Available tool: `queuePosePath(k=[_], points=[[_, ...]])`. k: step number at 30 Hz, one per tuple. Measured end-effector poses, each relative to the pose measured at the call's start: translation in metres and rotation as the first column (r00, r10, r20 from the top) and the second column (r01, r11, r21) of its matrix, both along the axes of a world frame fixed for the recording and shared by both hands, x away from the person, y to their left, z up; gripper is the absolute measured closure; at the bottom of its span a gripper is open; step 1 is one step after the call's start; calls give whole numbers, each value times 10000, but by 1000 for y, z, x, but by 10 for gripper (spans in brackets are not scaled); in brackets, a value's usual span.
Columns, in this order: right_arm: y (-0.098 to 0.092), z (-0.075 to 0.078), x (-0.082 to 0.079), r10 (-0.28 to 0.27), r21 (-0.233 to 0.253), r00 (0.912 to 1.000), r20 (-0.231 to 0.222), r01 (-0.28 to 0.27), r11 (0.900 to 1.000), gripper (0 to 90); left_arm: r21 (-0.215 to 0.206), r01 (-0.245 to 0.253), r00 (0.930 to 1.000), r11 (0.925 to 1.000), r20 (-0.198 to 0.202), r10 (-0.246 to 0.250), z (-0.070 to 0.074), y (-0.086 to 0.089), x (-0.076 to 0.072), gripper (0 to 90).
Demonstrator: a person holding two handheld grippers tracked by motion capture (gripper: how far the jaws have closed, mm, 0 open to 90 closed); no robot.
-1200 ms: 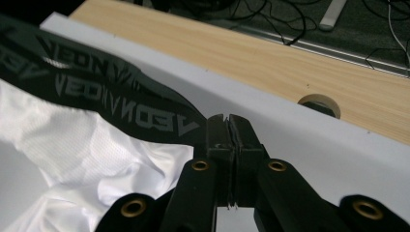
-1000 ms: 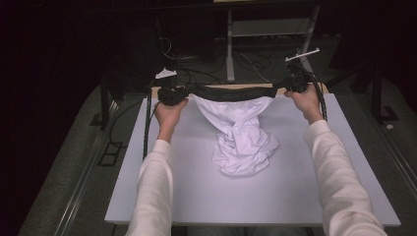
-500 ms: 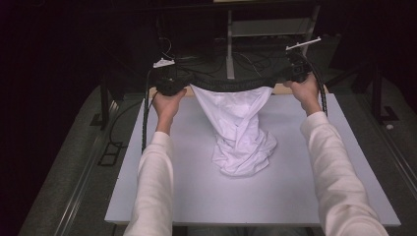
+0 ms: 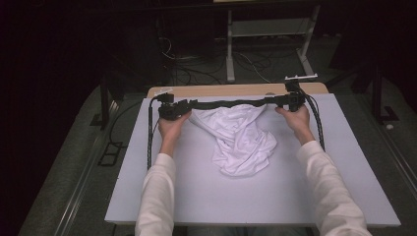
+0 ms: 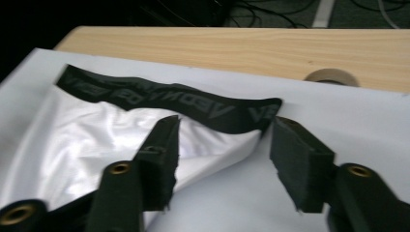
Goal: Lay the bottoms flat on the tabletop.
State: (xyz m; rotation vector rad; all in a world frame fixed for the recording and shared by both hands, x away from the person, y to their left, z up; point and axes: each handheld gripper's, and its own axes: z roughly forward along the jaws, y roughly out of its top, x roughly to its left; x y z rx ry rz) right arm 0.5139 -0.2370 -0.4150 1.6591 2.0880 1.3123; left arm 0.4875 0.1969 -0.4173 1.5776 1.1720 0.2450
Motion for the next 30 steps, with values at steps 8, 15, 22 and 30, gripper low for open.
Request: queuePosePath(k=[8,15,22,30], points=[[16,9,-21,917,117,9956,210,-919,9957,132,-198,475,9981,9987,408,-466,2,-10,-21,131],[31,16,-38,1799,162,9829,388,-1806,9834,0,-170,911,9944,9957,552,-900,9,-19,-33,0],[37,17,-55,2240,236,9730,550,-2256,9739,0,-396,978,9926,9944,765,-946,16,-17,-47,0],[41,17,-75,2603,56,9634,638,-2611,9653,0,-415,1173,9902,9922,815,-1137,17,-14,-64,0]])
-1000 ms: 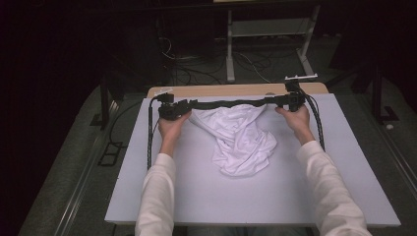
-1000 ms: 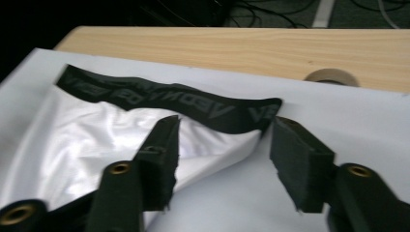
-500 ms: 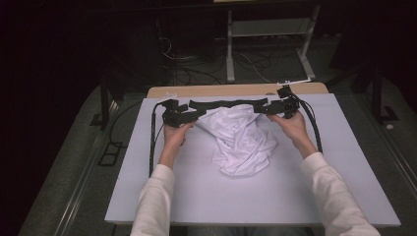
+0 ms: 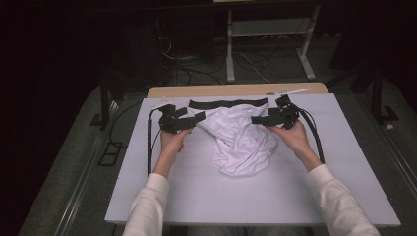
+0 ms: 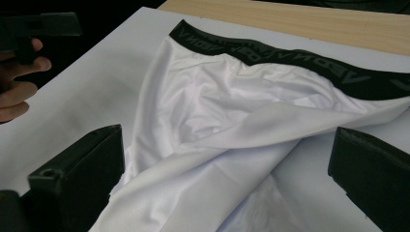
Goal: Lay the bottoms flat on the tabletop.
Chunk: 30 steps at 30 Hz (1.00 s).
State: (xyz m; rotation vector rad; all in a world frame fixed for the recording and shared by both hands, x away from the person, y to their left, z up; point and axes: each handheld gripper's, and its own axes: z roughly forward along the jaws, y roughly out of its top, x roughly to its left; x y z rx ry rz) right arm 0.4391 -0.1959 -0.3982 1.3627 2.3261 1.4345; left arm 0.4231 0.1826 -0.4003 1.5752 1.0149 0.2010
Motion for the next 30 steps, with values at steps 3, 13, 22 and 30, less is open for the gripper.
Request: queuePosePath(k=[3,13,22,30], points=[[2,-1,-8,163,2,9999,38,-163,9999,0,66,148,9999,9999,-12,-148,-3,-1,-6,0],[6,-8,-25,447,-524,9989,122,-440,9977,0,526,705,9975,9961,-68,-702,-10,-12,-22,0],[3,-8,-38,548,-357,9985,-11,-548,9979,0,452,1240,9922,9912,-152,-1235,-14,-23,-37,0],[5,-14,-48,676,-396,9975,-206,-684,9969,0,516,1622,9867,9854,-156,-1616,-15,-28,-51,0]])
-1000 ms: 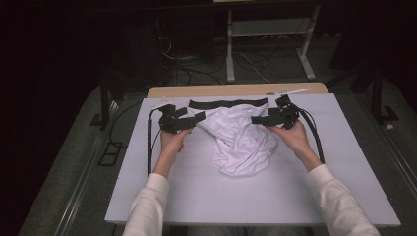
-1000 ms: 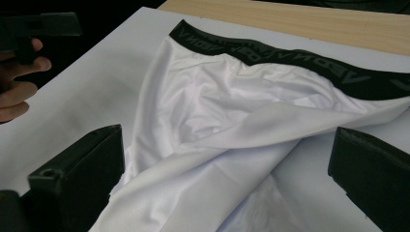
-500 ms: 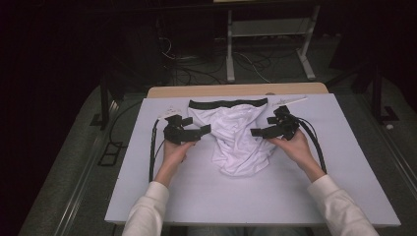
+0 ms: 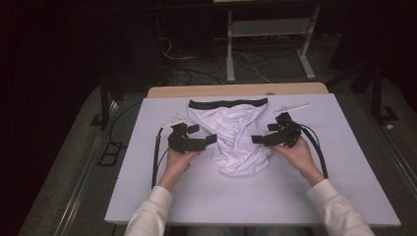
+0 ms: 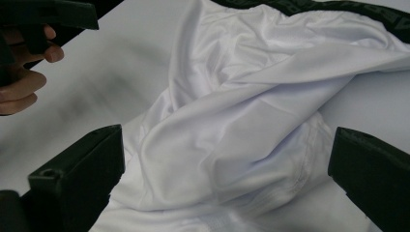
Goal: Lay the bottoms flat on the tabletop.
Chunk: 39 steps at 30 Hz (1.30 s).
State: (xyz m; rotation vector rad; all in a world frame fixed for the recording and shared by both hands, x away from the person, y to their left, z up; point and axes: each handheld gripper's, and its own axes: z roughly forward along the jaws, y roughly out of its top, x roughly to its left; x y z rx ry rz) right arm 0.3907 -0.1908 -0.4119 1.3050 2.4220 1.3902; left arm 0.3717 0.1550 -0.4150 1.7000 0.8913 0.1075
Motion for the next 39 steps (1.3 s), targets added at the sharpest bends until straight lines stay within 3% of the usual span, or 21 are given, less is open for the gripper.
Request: queuePosePath(k=[12,23,29,35,39], points=[[4,-11,-4,128,-254,9997,-215,-134,9996,0,635,591,9981,9962,-200,-580,-12,-15,-10,0],[13,-23,-6,405,-591,9979,-501,-435,9973,23,1473,1124,9933,9827,-443,-1070,-22,-24,-16,0],[20,-28,-7,578,-783,9965,-606,-624,9950,68,2032,1472,9886,9680,-605,-1377,-27,-33,-18,0],[19,-32,-13,368,-757,9951,-915,-438,9962,144,2948,1308,9898,9466,-932,-1077,-34,-32,-14,0],[20,-33,-25,318,-866,9942,-1025,-407,9954,146,3289,1282,9894,9356,-1078,-977,-39,-30,-10,53]])
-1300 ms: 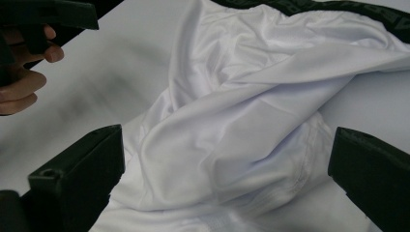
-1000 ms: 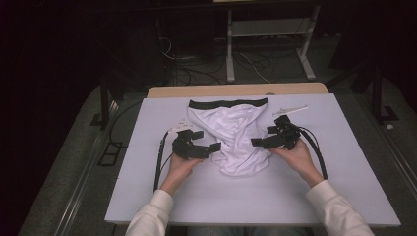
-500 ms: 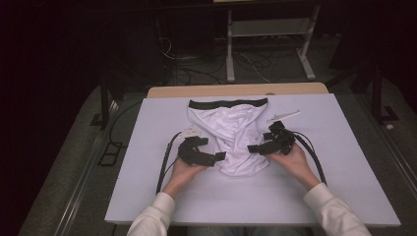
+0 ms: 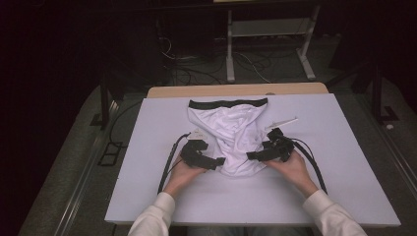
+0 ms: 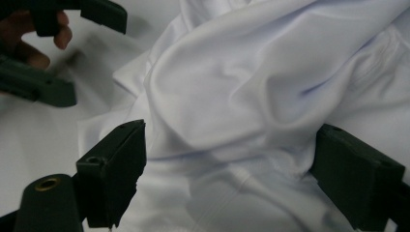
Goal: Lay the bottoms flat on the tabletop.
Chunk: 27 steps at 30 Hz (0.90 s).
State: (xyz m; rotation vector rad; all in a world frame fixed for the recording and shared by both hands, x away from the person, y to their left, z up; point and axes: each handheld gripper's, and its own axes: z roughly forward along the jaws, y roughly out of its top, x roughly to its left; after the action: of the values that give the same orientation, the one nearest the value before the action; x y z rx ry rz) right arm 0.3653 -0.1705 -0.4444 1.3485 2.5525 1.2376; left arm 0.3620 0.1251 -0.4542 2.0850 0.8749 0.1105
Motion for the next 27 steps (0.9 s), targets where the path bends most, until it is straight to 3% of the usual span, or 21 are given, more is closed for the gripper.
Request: queuePosePath(k=[8,9,11,13,16,19,23,27], points=[[12,-11,-2,32,-717,9996,283,-12,9974,153,315,364,9992,9988,-167,-359,-7,-9,2,154],[14,-11,-3,-60,-807,9992,398,92,9967,176,357,431,9991,9984,-79,-428,-7,-12,1,164],[16,-11,-4,-76,-824,9975,698,133,9965,305,519,617,9979,9967,142,-625,-7,-17,0,234],[17,-11,-3,-208,-700,9962,844,267,9972,485,676,694,9967,9953,372,-720,-8,-21,-2,295],[13,-10,0,-256,-207,9977,625,270,9994,719,848,653,9961,9943,542,-700,-7,-25,-2,480],[7,-5,2,-320,288,9984,463,307,9991,774,904,450,9972,9949,563,-503,-7,-26,0,635],[-3,6,4,-453,470,9975,536,428,9980,791,815,240,9987,9964,421,-275,-7,-24,5,830],[-24,15,7,-865,1056,9956,369,822,9910,792,1057,260,9987,9941,419,-306,-1,-22,7,851]])
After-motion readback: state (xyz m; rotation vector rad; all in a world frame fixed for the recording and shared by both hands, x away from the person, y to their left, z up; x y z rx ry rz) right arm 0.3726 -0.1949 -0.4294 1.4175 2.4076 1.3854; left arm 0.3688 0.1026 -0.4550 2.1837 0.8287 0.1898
